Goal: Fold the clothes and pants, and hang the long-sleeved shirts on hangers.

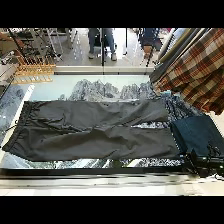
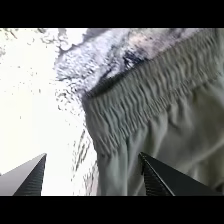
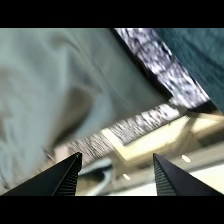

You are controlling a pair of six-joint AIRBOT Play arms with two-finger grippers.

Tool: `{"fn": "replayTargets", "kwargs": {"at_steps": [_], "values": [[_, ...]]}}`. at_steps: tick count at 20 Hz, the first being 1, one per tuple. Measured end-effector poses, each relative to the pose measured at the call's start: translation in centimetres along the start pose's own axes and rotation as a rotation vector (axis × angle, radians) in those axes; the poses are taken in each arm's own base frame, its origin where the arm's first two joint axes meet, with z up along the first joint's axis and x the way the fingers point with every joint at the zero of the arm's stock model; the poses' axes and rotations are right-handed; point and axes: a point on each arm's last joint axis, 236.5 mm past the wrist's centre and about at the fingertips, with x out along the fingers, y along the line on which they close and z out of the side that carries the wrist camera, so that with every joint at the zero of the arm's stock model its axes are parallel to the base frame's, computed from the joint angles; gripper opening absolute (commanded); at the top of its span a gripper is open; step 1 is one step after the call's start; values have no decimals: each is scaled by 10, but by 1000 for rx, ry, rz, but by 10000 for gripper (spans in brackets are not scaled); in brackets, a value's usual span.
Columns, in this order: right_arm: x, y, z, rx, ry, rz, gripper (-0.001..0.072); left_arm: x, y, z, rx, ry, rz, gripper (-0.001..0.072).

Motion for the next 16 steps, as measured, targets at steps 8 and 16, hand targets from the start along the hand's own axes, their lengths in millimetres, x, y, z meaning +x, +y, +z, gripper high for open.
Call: {"fn": "replayTargets", "kwargs": {"at_steps": [8, 16], "values": [[34, 13, 1, -14, 14, -58, 525, 47, -18, -7, -114, 41, -126, 265], [43, -3, 8, 86, -25, -181, 270, 59, -19, -11, -138, 62, -142, 16]]}}
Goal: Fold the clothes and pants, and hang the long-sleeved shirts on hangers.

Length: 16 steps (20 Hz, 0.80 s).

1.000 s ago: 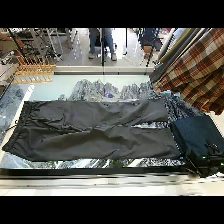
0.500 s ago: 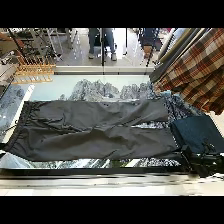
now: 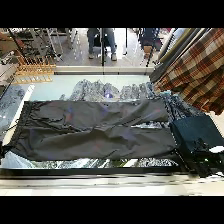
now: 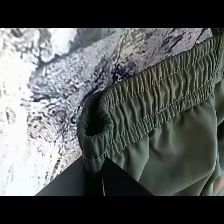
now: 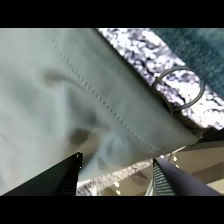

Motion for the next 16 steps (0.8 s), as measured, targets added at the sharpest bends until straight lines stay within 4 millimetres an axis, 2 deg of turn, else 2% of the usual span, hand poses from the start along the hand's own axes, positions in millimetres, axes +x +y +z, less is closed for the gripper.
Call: {"fn": "replayTargets", "kwargs": {"at_steps": [1, 2, 4, 6, 9, 13, 16], "values": [[1, -3, 6, 1, -26, -13, 48, 0, 0, 0, 0, 1, -1, 14], [1, -4, 9, 7, -39, -16, 23, 0, -1, -1, -1, 5, -4, 13], [-2, 5, 11, -16, -50, 12, 22, -5, -4, 1, 14, 8, -16, 12], [-11, 16, 8, -82, -46, 38, 21, -21, -13, 9, 40, 4, -46, 12], [-41, 39, 8, -193, -83, 73, 21, -63, -34, 33, 109, -30, -91, 11], [-94, 86, 13, -370, -193, 109, 20, -118, -70, 54, 233, -40, -117, 11], [-120, 131, 23, -535, -290, 102, 19, -144, -103, 63, 313, -52, -123, 11]]}}
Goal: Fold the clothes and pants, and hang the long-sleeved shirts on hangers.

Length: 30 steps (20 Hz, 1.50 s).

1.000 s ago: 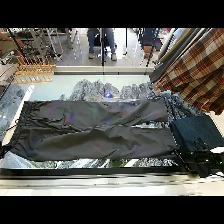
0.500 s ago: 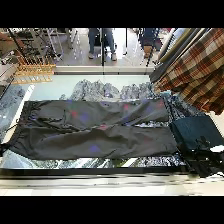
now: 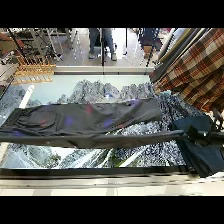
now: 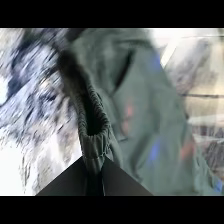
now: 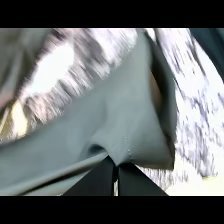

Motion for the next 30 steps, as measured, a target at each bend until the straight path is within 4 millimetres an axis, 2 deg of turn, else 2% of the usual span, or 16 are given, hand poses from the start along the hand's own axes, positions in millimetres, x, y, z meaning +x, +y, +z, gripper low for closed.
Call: {"fn": "replayTargets", "kwargs": {"at_steps": [3, 6, 8, 11, 12, 13, 14, 15, 16, 17, 19, 22, 24, 26, 28, 30], "values": [[15, 28, 49, -118, -75, -18, 20, 0, -24, 24, 30, -54, 7, 11], [61, 50, 100, -186, -79, -14, 21, 25, -34, 51, -7, -131, 18, 11], [101, 61, 136, -221, -77, -10, 21, 53, -35, 64, -46, -163, 21, 12], [167, 78, 189, -266, -98, 6, 22, 109, -27, 72, -112, -182, 36, 15], [188, 82, 202, -267, -110, 13, 24, 128, -22, 73, -134, -189, 43, 49], [210, 84, 212, -260, -124, 20, 122, 145, -20, 74, -152, -199, 44, 156], [229, 83, 218, -253, -140, 23, 432, 162, -17, 78, -169, -223, 46, 376], [246, 80, 222, -234, -156, 27, 688, 174, -16, 83, -193, -254, 44, 530], [257, 78, 223, -216, -162, 38, 695, 184, -17, 84, -212, -270, 37, 570], [265, 77, 221, -200, -159, 48, 694, 190, -17, 89, -223, -297, 34, 662], [267, 68, 216, -176, -122, 55, 692, 191, -18, 98, -212, -336, 30, 672], [249, 49, 203, -150, -29, 51, 681, 173, -21, 99, -34, -310, 47, 644], [232, 38, 178, -122, 76, 60, 655, 165, -14, 79, 80, -206, 95, 644], [215, 27, 148, -89, 181, 63, 653, 162, 4, 47, 124, -60, 164, 644], [204, 30, 111, -48, 290, 103, 653, 160, 24, 11, 114, 75, 218, 644], [203, 38, 81, 9, 355, 166, 653, 162, 36, -15, 82, 158, 239, 644]]}}
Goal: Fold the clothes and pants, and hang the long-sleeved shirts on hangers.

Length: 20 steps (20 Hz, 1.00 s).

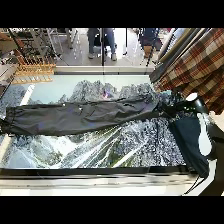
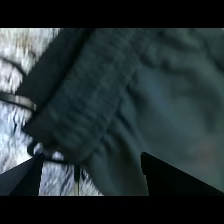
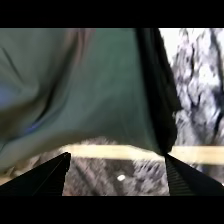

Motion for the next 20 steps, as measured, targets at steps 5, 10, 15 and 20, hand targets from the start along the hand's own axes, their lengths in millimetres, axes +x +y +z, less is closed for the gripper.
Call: {"fn": "replayTargets", "kwargs": {"at_steps": [5, 10, 15, 20], "values": [[35, 15, -9, 91, -41, 86, 651, 26, -5, -21, -91, 34, -13, 644], [67, 19, 8, 150, -134, 95, 606, 56, -17, -24, -172, 18, -9, 186], [90, 29, 39, 132, -245, 87, 22, 71, -28, -19, -199, -16, -14, 13], [63, 54, 35, -122, -173, 18, 20, 39, -33, -6, -89, 13, -28, 12]]}}
